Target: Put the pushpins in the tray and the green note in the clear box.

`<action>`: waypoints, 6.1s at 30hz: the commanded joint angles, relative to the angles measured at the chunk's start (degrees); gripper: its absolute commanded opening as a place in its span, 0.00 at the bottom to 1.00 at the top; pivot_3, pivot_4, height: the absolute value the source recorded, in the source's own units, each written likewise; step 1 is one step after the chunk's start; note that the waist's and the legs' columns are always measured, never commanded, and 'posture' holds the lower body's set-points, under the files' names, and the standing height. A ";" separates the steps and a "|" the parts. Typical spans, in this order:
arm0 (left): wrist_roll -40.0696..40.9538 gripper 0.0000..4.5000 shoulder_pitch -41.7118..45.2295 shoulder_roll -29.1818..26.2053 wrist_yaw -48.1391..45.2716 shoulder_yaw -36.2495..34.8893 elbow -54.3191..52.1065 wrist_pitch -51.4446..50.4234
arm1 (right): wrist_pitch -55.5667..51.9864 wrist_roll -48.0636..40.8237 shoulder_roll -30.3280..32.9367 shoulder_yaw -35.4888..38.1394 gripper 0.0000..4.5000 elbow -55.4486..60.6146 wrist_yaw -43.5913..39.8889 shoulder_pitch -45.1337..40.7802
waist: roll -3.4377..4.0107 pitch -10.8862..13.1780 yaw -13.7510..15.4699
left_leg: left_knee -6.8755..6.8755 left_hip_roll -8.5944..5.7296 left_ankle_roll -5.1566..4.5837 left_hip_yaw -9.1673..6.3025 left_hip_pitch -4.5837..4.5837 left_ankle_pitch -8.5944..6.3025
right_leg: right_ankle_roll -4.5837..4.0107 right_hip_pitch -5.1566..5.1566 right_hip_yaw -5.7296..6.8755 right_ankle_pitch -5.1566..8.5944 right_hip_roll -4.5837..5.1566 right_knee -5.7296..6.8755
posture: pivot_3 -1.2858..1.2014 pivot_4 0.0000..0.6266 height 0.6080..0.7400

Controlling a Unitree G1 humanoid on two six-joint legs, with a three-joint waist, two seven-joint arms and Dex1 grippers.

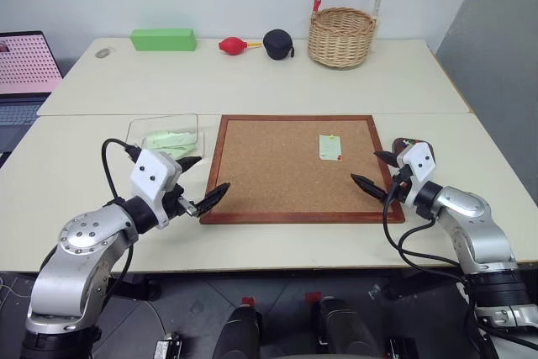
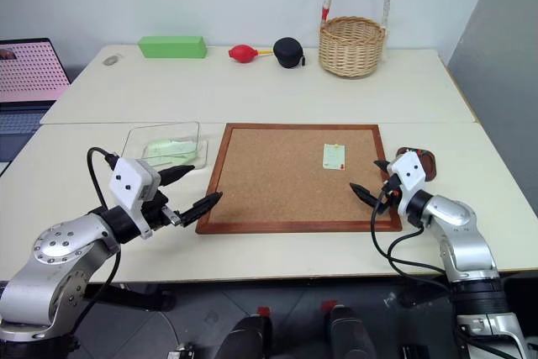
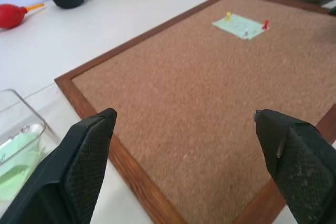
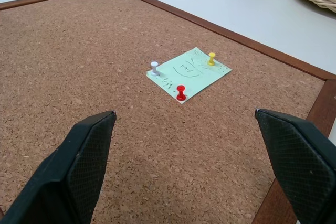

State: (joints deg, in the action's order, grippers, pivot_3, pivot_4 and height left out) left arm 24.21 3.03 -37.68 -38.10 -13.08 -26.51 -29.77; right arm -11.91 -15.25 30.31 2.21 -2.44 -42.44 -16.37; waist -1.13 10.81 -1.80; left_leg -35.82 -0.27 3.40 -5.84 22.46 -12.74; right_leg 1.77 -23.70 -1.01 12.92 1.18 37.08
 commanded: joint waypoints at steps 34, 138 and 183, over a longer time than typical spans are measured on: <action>-14.97 0.00 26.01 15.21 -14.17 25.85 46.20 19.59 | -11.48 1.57 -4.41 -4.56 1.00 0.79 5.79 -11.79 | 0.01 -0.01 -0.05 | -0.07 -0.07 -0.01 -0.06 -0.06 0.01 | 0.28 0.12 0.02 -0.17 -0.01 -0.01 | 0.52 0.24 1.00; -21.66 0.00 23.41 12.52 -14.58 28.98 45.60 17.75 | -0.87 15.34 6.66 3.36 0.82 -26.39 15.25 -22.28 | 0.38 -0.23 -1.20 | 0.01 -0.09 -0.08 0.22 -0.58 -0.01 | 0.29 0.47 -0.28 -0.16 0.00 0.01 | 0.52 0.24 1.00; -18.49 0.00 22.31 12.27 -15.52 25.87 43.46 12.70 | 2.41 9.44 -12.03 -4.88 0.07 -23.63 7.66 -18.68 | 0.41 -0.26 -1.50 | 0.05 -0.04 -0.08 0.12 -0.60 -0.01 | 0.28 0.48 -0.17 -0.15 -0.04 0.00 | 0.52 0.24 1.00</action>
State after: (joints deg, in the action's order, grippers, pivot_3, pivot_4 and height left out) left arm 6.86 27.71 -24.38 -53.21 11.72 15.06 -14.61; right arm -10.35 -5.70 17.63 -3.62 -28.24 -34.98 -34.57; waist -0.72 10.55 -3.30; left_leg -35.77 -0.30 3.31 -5.72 21.85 -12.75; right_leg 2.05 -23.23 -1.18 12.77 1.14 37.08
